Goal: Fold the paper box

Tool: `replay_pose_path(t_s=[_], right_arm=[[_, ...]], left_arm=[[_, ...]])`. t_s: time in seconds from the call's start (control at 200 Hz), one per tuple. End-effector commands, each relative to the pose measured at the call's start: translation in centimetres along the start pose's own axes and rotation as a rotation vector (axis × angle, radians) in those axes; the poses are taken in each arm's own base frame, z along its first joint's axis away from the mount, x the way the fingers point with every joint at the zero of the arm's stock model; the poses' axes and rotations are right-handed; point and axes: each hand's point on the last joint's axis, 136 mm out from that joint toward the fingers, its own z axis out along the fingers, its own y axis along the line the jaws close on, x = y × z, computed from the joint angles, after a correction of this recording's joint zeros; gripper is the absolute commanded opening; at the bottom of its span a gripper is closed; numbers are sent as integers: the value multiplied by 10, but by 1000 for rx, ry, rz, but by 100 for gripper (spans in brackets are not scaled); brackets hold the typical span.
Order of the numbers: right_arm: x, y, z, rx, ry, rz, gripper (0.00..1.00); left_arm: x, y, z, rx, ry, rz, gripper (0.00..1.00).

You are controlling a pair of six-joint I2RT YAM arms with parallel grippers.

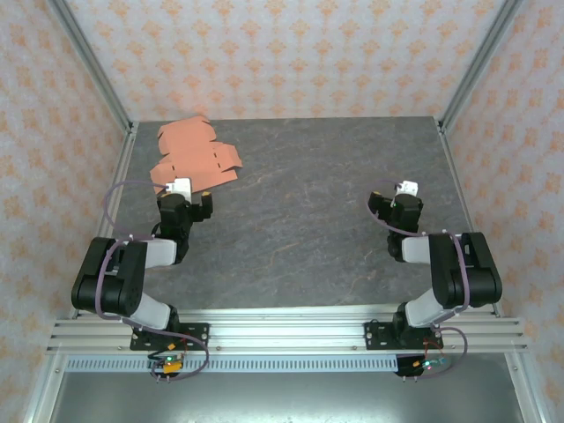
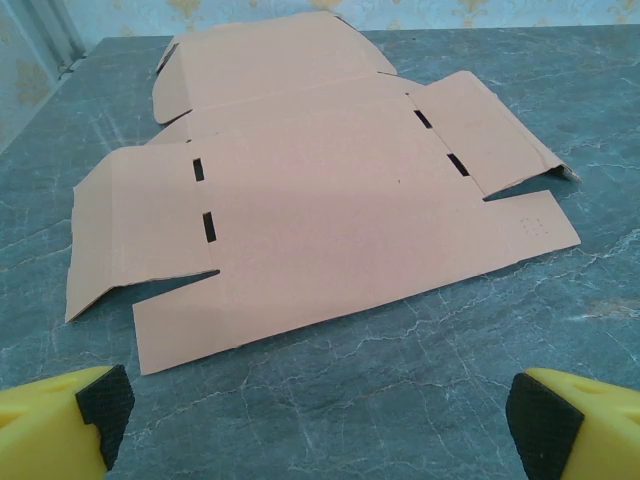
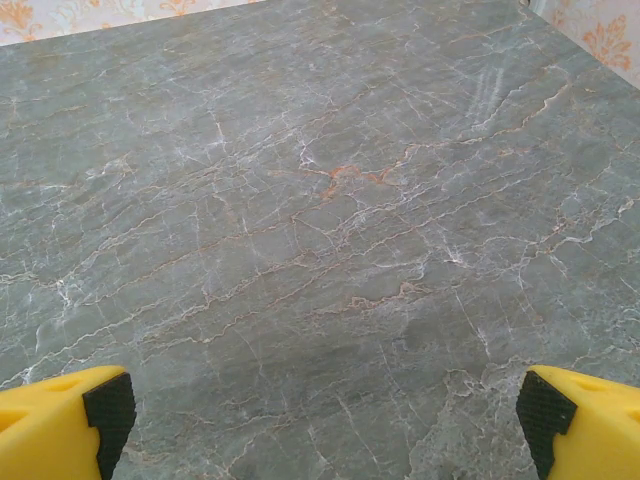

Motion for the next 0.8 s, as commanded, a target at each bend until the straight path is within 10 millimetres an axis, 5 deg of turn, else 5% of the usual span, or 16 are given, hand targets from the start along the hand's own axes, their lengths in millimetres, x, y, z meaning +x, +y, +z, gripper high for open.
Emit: replay_pose_path(t_s=[0.0,0.796], right_arm=[[-13,0,1,-1,-30,5,99],[-13,0,1,-1,-28,7,99]], left_arm=[[-5,4,2,-29,-6,-8,100],[-5,5,3,-17,-6,-20,100]])
